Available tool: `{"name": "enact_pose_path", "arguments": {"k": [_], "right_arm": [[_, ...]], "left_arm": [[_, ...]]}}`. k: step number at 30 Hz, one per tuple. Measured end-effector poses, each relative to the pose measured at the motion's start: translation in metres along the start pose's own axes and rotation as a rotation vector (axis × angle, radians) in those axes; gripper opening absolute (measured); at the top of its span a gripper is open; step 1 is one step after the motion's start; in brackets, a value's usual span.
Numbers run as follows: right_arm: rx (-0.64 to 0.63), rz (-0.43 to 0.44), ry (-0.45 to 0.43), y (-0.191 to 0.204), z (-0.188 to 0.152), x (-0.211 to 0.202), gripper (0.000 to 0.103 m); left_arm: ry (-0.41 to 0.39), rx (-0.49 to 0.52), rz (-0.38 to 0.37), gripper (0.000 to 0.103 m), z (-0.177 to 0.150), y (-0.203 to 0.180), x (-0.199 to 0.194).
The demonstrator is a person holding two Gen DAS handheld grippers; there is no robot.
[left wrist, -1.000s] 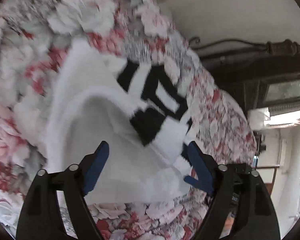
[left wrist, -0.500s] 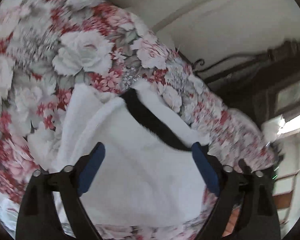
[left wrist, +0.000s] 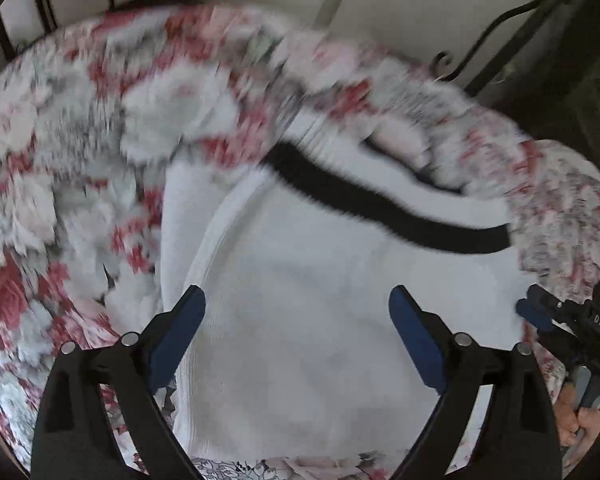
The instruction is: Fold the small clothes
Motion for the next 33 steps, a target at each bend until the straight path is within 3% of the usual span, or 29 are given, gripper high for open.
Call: {"name": "enact_pose_path", "arguments": {"k": [2, 4, 6, 8, 11, 14, 16, 17, 19, 22, 27, 30, 33], "right_arm": [[-0.032, 0.027, 0.031, 0.012, -0.012, -0.002, 0.043], [-0.035, 0.028, 0.094, 0.011, -0.031, 0.003, 0.046], [-0.036, -0.024, 0.152, 0.005, -0.048, 0.007, 0.051], [-0.026, -0.049, 0.2, -0.005, -0.062, 0.02, 0.05], [-0.021, -0.031, 0.188, -0.006, -0.055, 0.005, 0.048], [-0.096, 0.007, 0.142, 0.014, -0.051, -0.022, 0.051], [-0.167, 0.02, 0.152, 0.032, -0.061, -0.03, 0.051], [-0.198, 0.004, 0.155, 0.032, -0.064, -0.031, 0.051], [-0.294, -0.076, 0.172, 0.035, -0.079, -0.021, 0.051], [-0.434, -0.243, 0.26, 0.015, -0.108, 0.007, 0.052], [-0.504, -0.285, 0.265, 0.01, -0.114, 0.009, 0.052], [-0.394, -0.206, 0.238, 0.013, -0.105, -0.013, 0.052], [-0.297, -0.161, 0.142, 0.004, -0.075, -0.036, 0.057]], "left_arm": [[0.01, -0.001, 0.01, 0.098, -0.003, 0.004, 0.001], [0.074, -0.012, 0.046, 0.098, -0.013, 0.014, 0.017], [0.183, 0.008, 0.154, 0.099, -0.037, 0.03, 0.041], [0.216, 0.023, 0.227, 0.099, -0.049, 0.041, 0.051], [0.211, 0.01, 0.214, 0.098, -0.043, 0.034, 0.035], [0.161, 0.033, 0.115, 0.098, -0.037, 0.012, 0.007], [0.171, 0.098, 0.076, 0.098, -0.044, -0.005, -0.002], [0.181, 0.158, 0.093, 0.098, -0.052, -0.012, -0.003], [0.202, 0.264, 0.172, 0.098, -0.067, -0.014, 0.002], [0.268, 0.432, 0.349, 0.099, -0.094, 0.003, 0.019], [0.315, 0.322, 0.302, 0.099, -0.105, 0.029, 0.015], [0.314, 0.241, 0.272, 0.098, -0.104, 0.045, -0.003], [0.263, 0.189, 0.164, 0.098, -0.093, 0.042, -0.018]]}}
Point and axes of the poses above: each gripper's, at about its wrist camera, not at the fingertips, and x roughly the way its jaws point, y to its left, z to its top, the point moved 10 cm from there along x, roughly the way its jaws point, and after that the axes turned 9 degrees about -y, right-handed, at the moved point
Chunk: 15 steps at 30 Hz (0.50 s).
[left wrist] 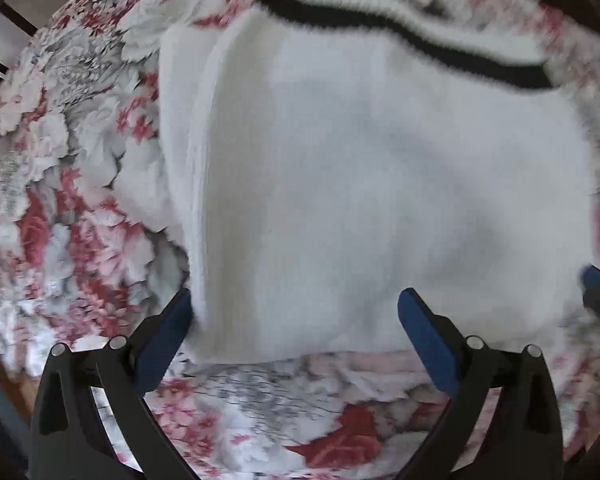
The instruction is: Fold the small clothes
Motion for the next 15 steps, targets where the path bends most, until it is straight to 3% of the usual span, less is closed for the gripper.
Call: {"name": "enact_pose_path", "arguments": {"k": [1, 4, 6, 8, 11, 13, 15], "right_arm": [[0.06, 0.005, -0.027, -0.014, 0.007, -0.007, 0.058], [0.189, 0.035, -0.005, -0.041, 0.007, -0.004, 0.058], [0.247, 0.038, 0.05, -0.058, -0.003, 0.009, 0.058], [0.261, 0.044, 0.055, -0.067, -0.007, 0.007, 0.058], [0.294, 0.084, 0.015, -0.071, -0.001, -0.012, 0.059], [0.305, 0.082, -0.008, -0.088, 0.001, -0.026, 0.066], [0.338, 0.08, -0.014, -0.101, 0.0, -0.03, 0.066]], "left_arm": [[-0.004, -0.006, -0.018, 0.098, 0.002, 0.001, -0.001], [0.078, 0.022, 0.113, 0.099, -0.011, 0.015, 0.027], [0.12, -0.062, 0.047, 0.099, -0.014, 0.016, 0.04], [0.136, -0.092, 0.03, 0.099, -0.009, 0.019, 0.035], [0.058, -0.089, 0.011, 0.098, 0.009, 0.033, 0.012], [-0.015, -0.066, -0.054, 0.098, 0.021, 0.021, -0.006], [-0.047, -0.074, -0.092, 0.098, 0.024, 0.016, -0.014]]}}
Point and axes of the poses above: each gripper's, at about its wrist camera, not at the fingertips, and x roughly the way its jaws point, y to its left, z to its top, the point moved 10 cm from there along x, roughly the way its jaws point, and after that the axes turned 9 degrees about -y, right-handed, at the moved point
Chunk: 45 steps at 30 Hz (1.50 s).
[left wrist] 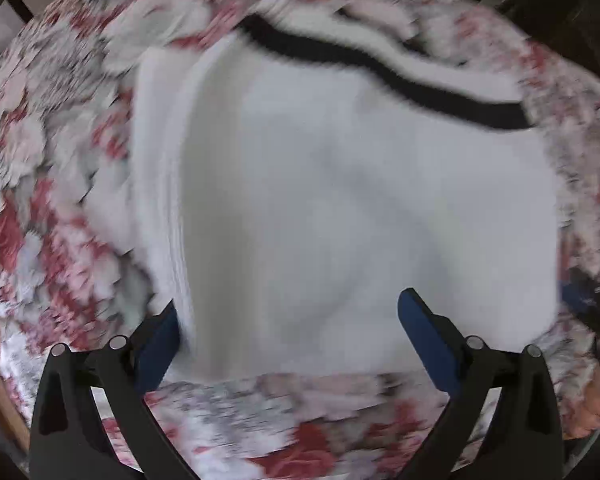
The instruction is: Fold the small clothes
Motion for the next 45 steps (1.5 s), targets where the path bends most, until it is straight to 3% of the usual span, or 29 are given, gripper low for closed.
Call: {"name": "enact_pose_path", "arguments": {"k": [3, 9, 13, 19, 21, 23, 26, 27, 28, 30, 32, 35, 38, 42, 44, 45], "right_arm": [[0.052, 0.045, -0.003, -0.002, 0.002, 0.01, 0.066], [0.073, 0.112, -0.055, 0.007, 0.014, 0.025, 0.066], [0.038, 0.152, -0.081, 0.007, 0.021, 0.03, 0.066], [-0.062, 0.266, -0.07, 0.046, 0.019, 0.048, 0.065], [-0.094, 0.29, -0.078, 0.053, 0.019, 0.047, 0.065], [-0.036, 0.262, -0.064, 0.038, 0.021, 0.057, 0.063], [0.052, 0.287, -0.066, 0.025, 0.026, 0.068, 0.063], [0.049, 0.287, -0.069, 0.026, 0.027, 0.068, 0.068], [0.039, 0.304, -0.083, 0.031, 0.027, 0.068, 0.082], [0.007, 0.366, -0.096, 0.045, 0.025, 0.067, 0.1], [-0.062, 0.334, -0.083, 0.053, 0.021, 0.073, 0.1], [-0.046, 0.298, -0.103, 0.054, 0.021, 0.075, 0.1], [-0.002, 0.329, -0.111, 0.055, 0.025, 0.073, 0.1], [0.043, 0.391, -0.123, 0.048, 0.033, 0.071, 0.099], [0.041, 0.395, -0.093, 0.052, 0.029, 0.071, 0.091], [0.053, 0.396, -0.086, 0.055, 0.026, 0.07, 0.071]], "left_arm": [[0.008, -0.003, -0.018, 0.098, 0.005, -0.015, 0.007], [-0.007, 0.044, 0.058, 0.098, 0.007, -0.021, 0.014], [-0.009, 0.063, 0.072, 0.098, 0.005, -0.041, 0.01], [-0.012, 0.111, 0.103, 0.098, -0.005, -0.061, 0.027], [-0.036, 0.099, 0.083, 0.098, -0.001, -0.065, 0.021], [-0.07, 0.073, 0.025, 0.098, 0.004, -0.066, 0.004], [-0.101, 0.038, -0.045, 0.098, 0.028, -0.083, -0.001], [-0.089, 0.044, -0.03, 0.098, 0.029, -0.082, 0.001], [-0.069, 0.055, -0.002, 0.098, 0.026, -0.079, 0.007], [-0.035, 0.087, 0.071, 0.099, 0.016, -0.075, 0.024], [-0.05, 0.121, 0.11, 0.099, 0.016, -0.079, 0.023], [-0.053, 0.103, 0.093, 0.098, 0.02, -0.084, 0.018], [-0.104, 0.051, 0.024, 0.098, 0.034, -0.085, -0.003], [-0.159, 0.052, -0.006, 0.098, 0.045, -0.091, -0.018], [-0.119, 0.066, 0.021, 0.098, 0.032, -0.077, 0.002], [-0.085, 0.077, 0.049, 0.098, 0.026, -0.08, 0.011]]}}
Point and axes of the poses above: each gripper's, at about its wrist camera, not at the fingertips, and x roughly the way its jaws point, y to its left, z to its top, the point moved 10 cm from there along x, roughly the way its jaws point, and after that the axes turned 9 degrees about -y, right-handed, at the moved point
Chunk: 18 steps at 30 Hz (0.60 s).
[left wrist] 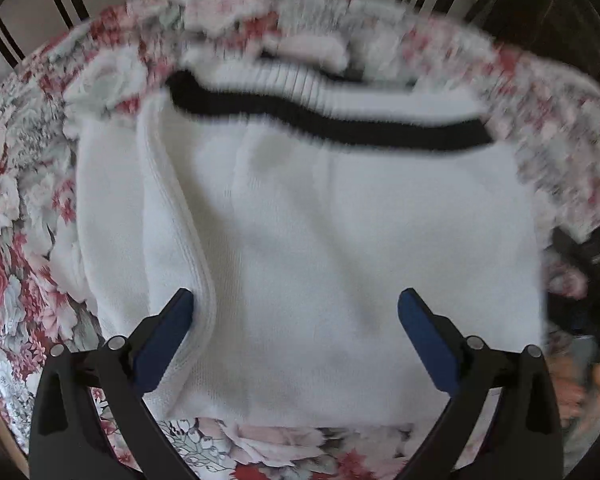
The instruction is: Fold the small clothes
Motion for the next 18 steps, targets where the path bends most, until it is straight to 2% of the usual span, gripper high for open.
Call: {"name": "enact_pose_path", "arguments": {"k": [1, 3, 4, 6, 8, 10, 13, 15, 16, 18], "right_arm": [[0.016, -0.01, -0.001, 0.0, -0.002, -0.001, 0.051], [-0.006, -0.038, 0.013, -0.005, -0.004, 0.0, 0.023], [0.002, -0.068, 0.015, -0.013, -0.004, 0.002, 0.023], [0.095, -0.051, 0.019, -0.027, -0.004, 0.004, 0.022], [0.082, -0.063, 0.021, -0.024, -0.004, 0.005, 0.023], [0.048, -0.094, 0.002, -0.017, -0.005, 0.003, 0.023], [-0.073, -0.091, -0.03, 0.023, -0.004, -0.003, 0.023], [-0.151, -0.085, -0.035, 0.05, -0.007, -0.004, 0.023], [-0.173, -0.088, -0.036, 0.058, -0.009, -0.003, 0.023], [-0.236, -0.12, -0.037, 0.075, -0.015, 0.0, 0.023]], "left_arm": [[0.042, 0.016, 0.037, 0.099, -0.008, 0.003, 0.01], [0.034, 0.03, 0.06, 0.099, -0.009, 0.003, 0.015], [0.034, 0.032, 0.063, 0.099, -0.008, 0.0, 0.015], [0.023, 0.035, 0.054, 0.099, -0.005, -0.006, 0.01], [0.0, 0.034, 0.041, 0.099, -0.005, -0.011, 0.001], [0.004, 0.043, 0.046, 0.099, -0.004, -0.013, -0.002], [0.005, 0.037, 0.052, 0.099, -0.007, -0.024, 0.002], [0.006, 0.015, 0.034, 0.099, -0.007, -0.034, 0.005], [0.004, 0.002, 0.022, 0.098, -0.002, -0.027, -0.004], [-0.004, -0.028, -0.009, 0.098, 0.004, -0.03, -0.01]]}}
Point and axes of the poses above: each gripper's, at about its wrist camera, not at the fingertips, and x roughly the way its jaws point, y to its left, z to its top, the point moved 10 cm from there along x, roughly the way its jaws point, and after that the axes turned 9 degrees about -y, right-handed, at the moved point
